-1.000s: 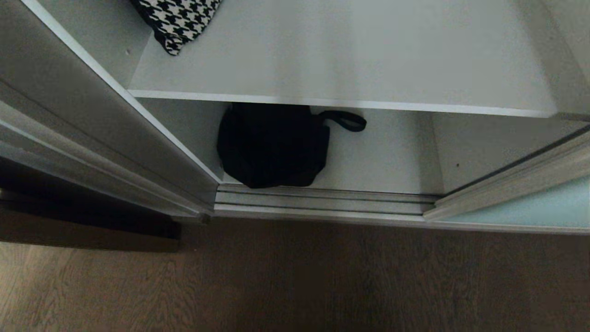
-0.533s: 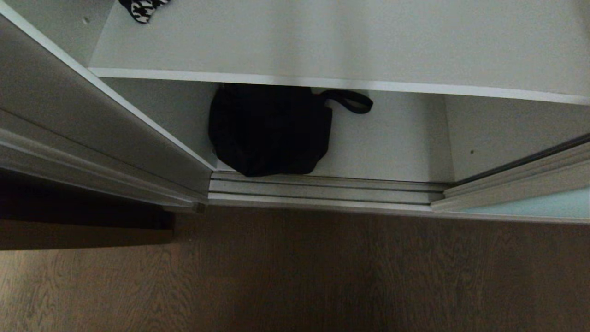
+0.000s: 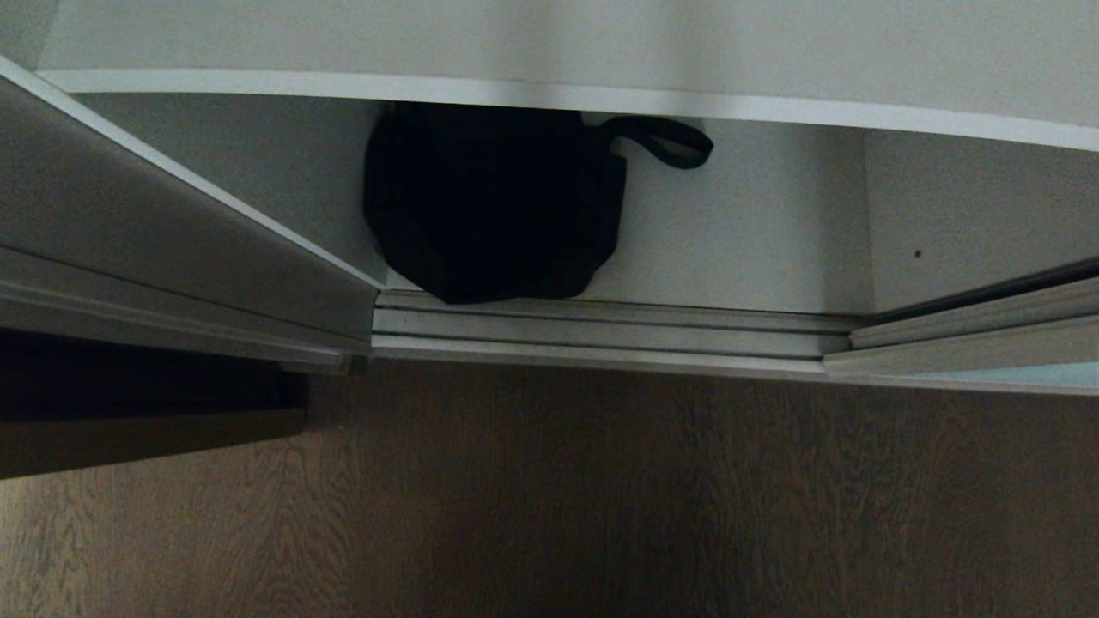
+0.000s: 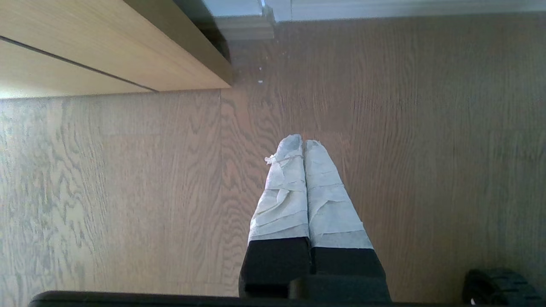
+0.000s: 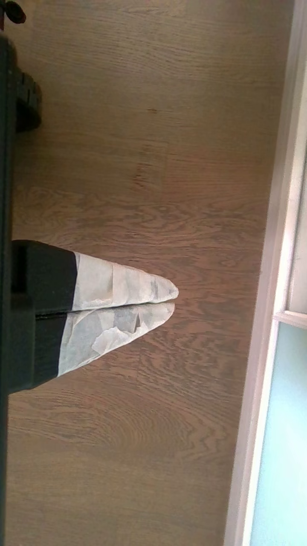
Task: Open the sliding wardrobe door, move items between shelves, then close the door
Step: Place the bag on the higher shelf
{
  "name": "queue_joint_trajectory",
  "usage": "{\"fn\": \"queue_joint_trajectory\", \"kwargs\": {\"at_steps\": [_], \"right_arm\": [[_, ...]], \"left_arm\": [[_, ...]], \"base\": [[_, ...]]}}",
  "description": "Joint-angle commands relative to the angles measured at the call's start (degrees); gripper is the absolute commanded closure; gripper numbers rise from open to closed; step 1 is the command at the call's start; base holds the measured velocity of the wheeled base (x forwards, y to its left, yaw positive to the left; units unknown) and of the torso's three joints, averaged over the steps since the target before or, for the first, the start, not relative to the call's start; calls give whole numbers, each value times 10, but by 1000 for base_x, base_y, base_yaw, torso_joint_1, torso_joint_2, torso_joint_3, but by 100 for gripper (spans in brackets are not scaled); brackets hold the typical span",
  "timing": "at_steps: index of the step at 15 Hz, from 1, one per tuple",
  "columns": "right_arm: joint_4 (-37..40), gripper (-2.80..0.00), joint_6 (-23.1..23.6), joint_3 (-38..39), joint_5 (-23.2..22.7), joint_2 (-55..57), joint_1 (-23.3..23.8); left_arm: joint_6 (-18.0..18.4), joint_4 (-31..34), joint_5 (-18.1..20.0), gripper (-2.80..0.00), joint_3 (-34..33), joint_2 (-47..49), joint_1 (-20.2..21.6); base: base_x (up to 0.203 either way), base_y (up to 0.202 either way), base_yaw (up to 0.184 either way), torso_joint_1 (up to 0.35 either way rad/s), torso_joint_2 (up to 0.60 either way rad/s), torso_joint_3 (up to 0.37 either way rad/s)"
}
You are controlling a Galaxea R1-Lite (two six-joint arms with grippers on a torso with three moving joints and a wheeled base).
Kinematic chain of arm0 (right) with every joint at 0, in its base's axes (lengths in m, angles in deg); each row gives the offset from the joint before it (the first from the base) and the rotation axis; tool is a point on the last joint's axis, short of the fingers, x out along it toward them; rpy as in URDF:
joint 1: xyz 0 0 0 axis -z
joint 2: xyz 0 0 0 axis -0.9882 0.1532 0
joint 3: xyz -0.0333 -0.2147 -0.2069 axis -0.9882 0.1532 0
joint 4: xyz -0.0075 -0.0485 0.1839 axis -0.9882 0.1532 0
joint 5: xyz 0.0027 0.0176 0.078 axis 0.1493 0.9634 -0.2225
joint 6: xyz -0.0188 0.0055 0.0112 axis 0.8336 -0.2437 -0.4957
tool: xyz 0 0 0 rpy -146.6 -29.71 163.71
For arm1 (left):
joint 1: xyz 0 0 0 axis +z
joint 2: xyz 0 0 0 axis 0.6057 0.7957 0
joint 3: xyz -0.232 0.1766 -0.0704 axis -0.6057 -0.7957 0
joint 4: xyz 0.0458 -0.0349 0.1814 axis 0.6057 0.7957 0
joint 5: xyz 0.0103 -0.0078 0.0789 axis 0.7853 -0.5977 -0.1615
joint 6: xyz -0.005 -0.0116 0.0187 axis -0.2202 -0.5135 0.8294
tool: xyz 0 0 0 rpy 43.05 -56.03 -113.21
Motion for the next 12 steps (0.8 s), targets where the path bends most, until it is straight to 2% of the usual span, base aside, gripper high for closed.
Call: {"fn": "queue_joint_trajectory", "kwargs": {"at_steps": [1,8,11,12], "right_arm": [[0,0,0,0,0,0,0],[0,0,0,0,0,0,0],[0,0,0,0,0,0,0],[0,0,0,0,0,0,0]], "left_arm": [[0,-5,-1,0,-1,1,0],[1,0,-2,0,0,1,0],[4,12,12,0,84,8,0],[4,34,39,0,123,25,0]], "base": [[0,0,0,4,2,-132],[0,0,0,1,0,-17],[0,0,0,0,0,0],[0,0,0,0,0,0]]}}
